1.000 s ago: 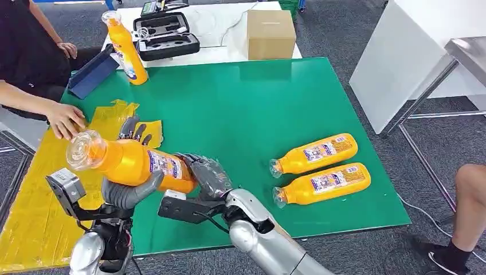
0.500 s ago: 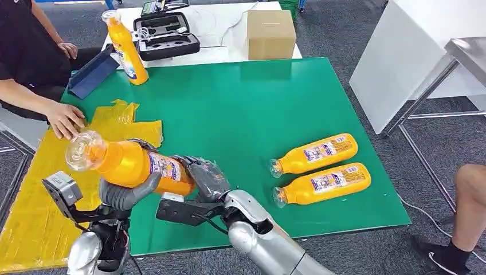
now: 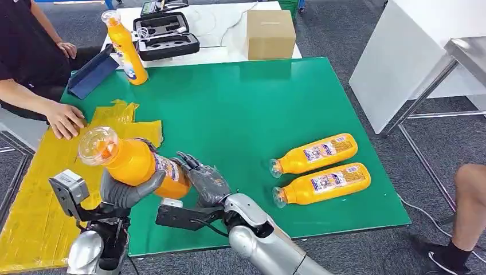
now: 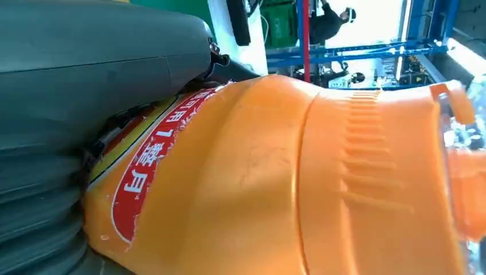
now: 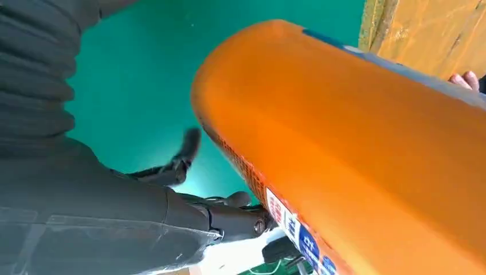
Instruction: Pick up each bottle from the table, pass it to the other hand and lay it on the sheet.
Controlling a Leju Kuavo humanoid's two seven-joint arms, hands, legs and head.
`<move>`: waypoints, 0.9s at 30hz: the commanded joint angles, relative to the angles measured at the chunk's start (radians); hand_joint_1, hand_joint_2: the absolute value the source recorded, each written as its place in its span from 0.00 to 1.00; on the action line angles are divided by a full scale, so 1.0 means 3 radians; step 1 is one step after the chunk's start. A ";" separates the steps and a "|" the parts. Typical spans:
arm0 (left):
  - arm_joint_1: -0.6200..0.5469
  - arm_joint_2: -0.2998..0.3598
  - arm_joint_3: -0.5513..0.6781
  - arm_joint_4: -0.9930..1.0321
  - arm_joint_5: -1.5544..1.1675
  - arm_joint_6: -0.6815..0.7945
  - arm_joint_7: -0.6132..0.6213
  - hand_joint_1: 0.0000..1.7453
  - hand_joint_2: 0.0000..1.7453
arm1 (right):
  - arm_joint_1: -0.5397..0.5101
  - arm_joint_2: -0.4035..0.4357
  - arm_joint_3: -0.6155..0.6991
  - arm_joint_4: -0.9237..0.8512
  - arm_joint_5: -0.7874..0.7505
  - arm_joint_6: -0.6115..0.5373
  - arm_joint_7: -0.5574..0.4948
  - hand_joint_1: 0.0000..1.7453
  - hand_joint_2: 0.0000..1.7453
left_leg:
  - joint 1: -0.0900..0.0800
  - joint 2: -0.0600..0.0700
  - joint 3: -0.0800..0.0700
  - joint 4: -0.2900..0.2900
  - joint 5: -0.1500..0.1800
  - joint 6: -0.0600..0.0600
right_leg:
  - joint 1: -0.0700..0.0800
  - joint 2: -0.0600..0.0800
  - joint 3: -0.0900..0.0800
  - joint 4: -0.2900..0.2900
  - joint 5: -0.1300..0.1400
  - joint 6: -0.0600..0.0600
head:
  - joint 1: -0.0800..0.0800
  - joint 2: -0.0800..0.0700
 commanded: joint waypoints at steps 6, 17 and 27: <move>-0.0080 0.0535 0.0837 0.0507 -0.5011 0.1720 0.0376 1.00 1.00 | 0.0416 -0.0799 -0.0952 -0.1857 -0.0033 0.0327 0.0020 0.00 0.00 | 0.0002 -0.0011 0.0004 0.0000 0.0000 -0.0002 | 0.0003 -0.0014 0.0008 -0.0001 -0.0003 -0.0004 | 0.0001 0.0000; -0.0201 0.1064 0.0315 0.1429 -0.5451 0.1618 0.0978 1.00 1.00 | 0.0782 -0.1164 -0.1076 -0.2224 -0.0003 0.0379 -0.0068 0.00 0.00 | 0.0000 -0.0008 0.0005 -0.0002 0.0000 -0.0002 | 0.0001 -0.0010 0.0005 -0.0003 -0.0002 -0.0003 | 0.0001 0.0000; -0.0397 0.1036 0.0250 0.2266 -0.5451 0.1487 0.0776 0.00 1.00 | 0.1041 -0.1364 -0.1305 -0.2406 0.0083 0.0315 -0.0120 0.00 0.00 | -0.0001 -0.0008 0.0010 -0.0004 -0.0001 -0.0002 | 0.0000 -0.0012 0.0010 -0.0005 -0.0003 -0.0003 | 0.0001 0.0000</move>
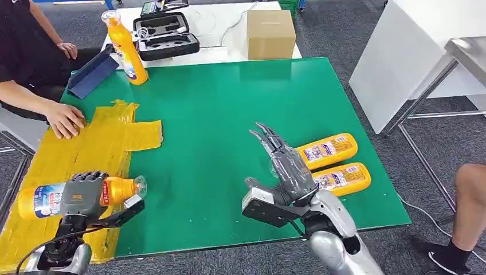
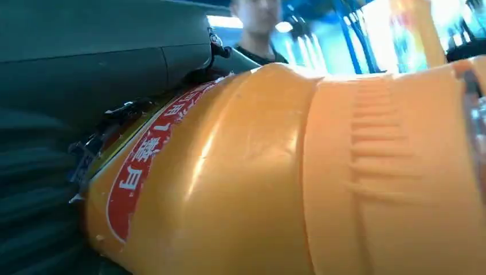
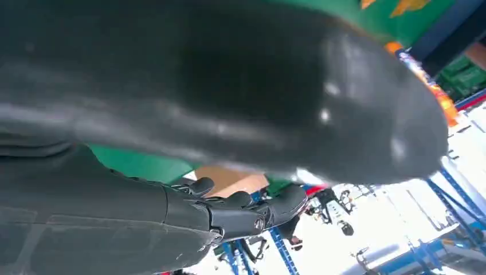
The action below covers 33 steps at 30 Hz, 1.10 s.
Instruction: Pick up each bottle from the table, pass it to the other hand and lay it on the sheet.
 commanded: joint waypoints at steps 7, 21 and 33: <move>-0.0130 -0.0071 0.0023 0.0713 0.0093 -0.0087 -0.0469 0.00 1.00 | 0.0279 -0.0356 -0.0353 -0.0251 0.0062 -0.0046 -0.0068 0.00 0.00 | -0.0001 -0.0005 0.0014 -0.0004 -0.0001 -0.0002 | 0.0000 -0.0007 0.0018 -0.0004 -0.0002 -0.0004 | -0.0001 0.0000; 0.0016 -0.0386 0.0457 0.0149 0.0914 0.0160 -0.0944 0.00 0.00 | 0.0694 -0.0417 -0.0576 -0.0482 0.0240 -0.0135 -0.0159 0.00 0.00 | -0.0001 -0.0007 0.0018 -0.0002 -0.0002 -0.0002 | 0.0000 -0.0008 0.0024 -0.0003 -0.0003 -0.0004 | 0.0000 0.0000; 0.0244 -0.1135 0.1235 -0.1668 0.3839 -0.0159 -0.1900 0.00 0.00 | 0.1874 -0.0968 -0.0967 -0.0997 0.0850 -0.0687 0.0151 0.00 1.00 | -0.0001 -0.0012 -0.0001 0.0006 -0.0009 0.0002 | -0.0001 -0.0011 0.0007 0.0001 -0.0007 -0.0001 | -0.0003 0.0000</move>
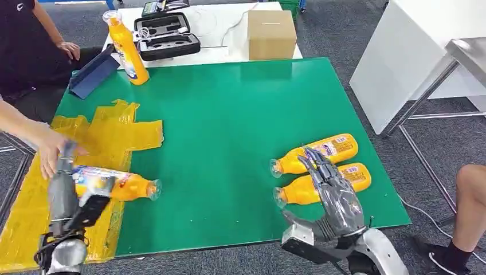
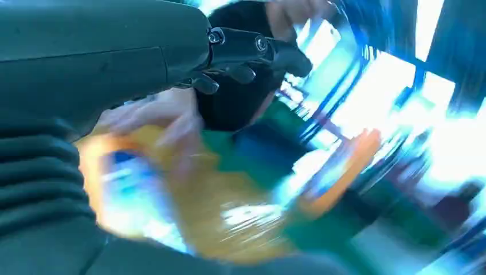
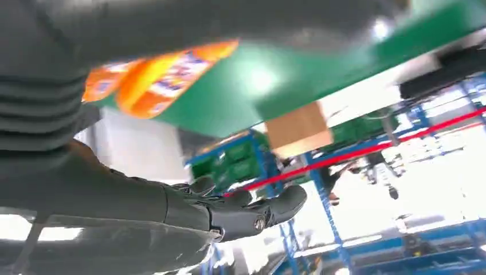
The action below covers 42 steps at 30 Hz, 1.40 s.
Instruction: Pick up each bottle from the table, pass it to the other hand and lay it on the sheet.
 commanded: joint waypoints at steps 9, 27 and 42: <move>0.0243 -0.0433 0.0016 -0.1194 0.0795 -0.0636 0.0045 0.00 0.00 | 0.0577 -0.0258 -0.1475 0.0290 -0.0242 0.0478 0.0336 0.00 1.00 | 0.0002 0.0000 0.0006 0.0001 -0.0008 0.0002 | 0.0003 -0.0009 0.0007 -0.0004 -0.0003 -0.0002 | -0.0001 0.0000; 0.0157 -0.0274 -0.0382 -0.1168 0.0611 -0.0611 0.0103 0.00 0.00 | -0.0436 -0.0276 -0.1327 0.1533 -0.0206 0.1105 0.0310 0.00 1.00 | 0.0000 0.0011 0.0018 -0.0003 -0.0006 0.0002 | 0.0001 0.0000 0.0017 -0.0007 0.0002 -0.0004 | -0.0001 0.0000; 0.0095 -0.0248 -0.0418 -0.1108 0.0586 -0.0569 0.0131 0.00 0.00 | -0.1113 -0.0202 -0.0510 0.1919 -0.0164 0.1131 0.0402 0.00 1.00 | -0.0001 0.0020 0.0011 -0.0003 -0.0002 0.0004 | 0.0000 0.0010 0.0009 -0.0005 0.0006 -0.0002 | -0.0001 0.0000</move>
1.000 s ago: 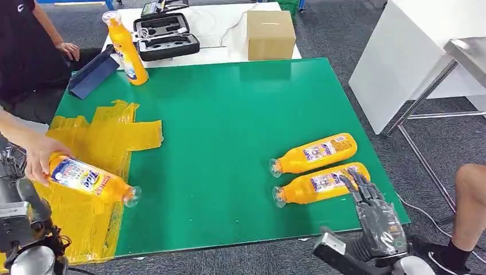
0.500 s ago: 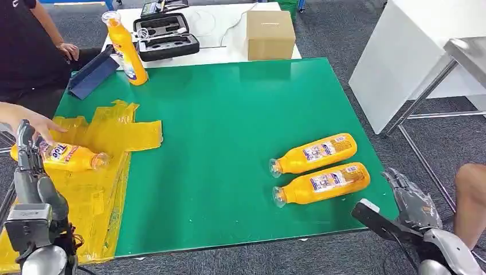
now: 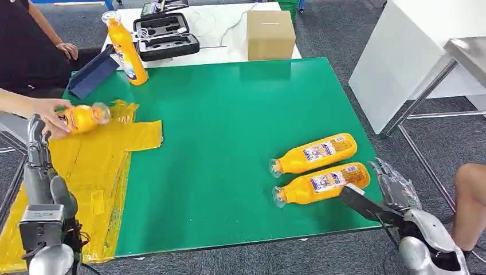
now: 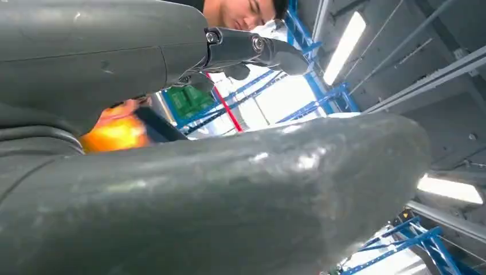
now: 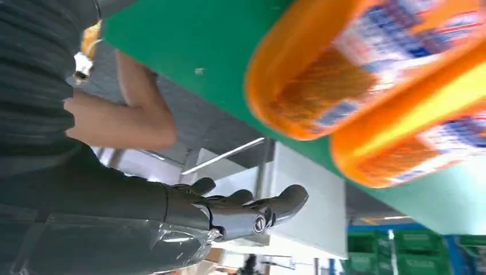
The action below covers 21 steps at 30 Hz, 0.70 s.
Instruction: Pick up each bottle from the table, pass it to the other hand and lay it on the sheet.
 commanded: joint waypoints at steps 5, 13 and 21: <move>-0.0150 0.0078 0.0016 0.0195 0.0122 -0.0040 0.0030 0.00 0.00 | -0.0578 0.0051 0.0754 0.0559 -0.0003 0.0089 0.0067 0.00 1.00 | 0.0004 0.0007 0.0014 -0.0004 -0.0001 -0.0004 | 0.0005 0.0005 0.0012 -0.0006 0.0001 -0.0006 | 0.0000 0.0000; -0.0191 0.0094 0.0036 0.0245 0.0190 -0.0049 0.0019 0.00 0.00 | -0.0647 -0.0095 0.0963 0.0682 -0.0055 0.0203 0.0096 0.00 1.00 | 0.0001 -0.0001 0.0005 -0.0002 0.0001 -0.0002 | 0.0001 -0.0001 0.0005 -0.0002 0.0000 -0.0003 | 0.0000 0.0000; -0.0267 0.0120 0.0015 0.0343 0.0305 -0.0094 0.0034 0.00 0.00 | -0.0698 -0.0339 0.1221 0.1015 -0.0018 0.0416 0.0119 0.00 1.00 | 0.0001 -0.0003 0.0008 -0.0003 0.0001 -0.0002 | 0.0002 -0.0003 0.0009 -0.0004 0.0000 -0.0004 | 0.0000 0.0000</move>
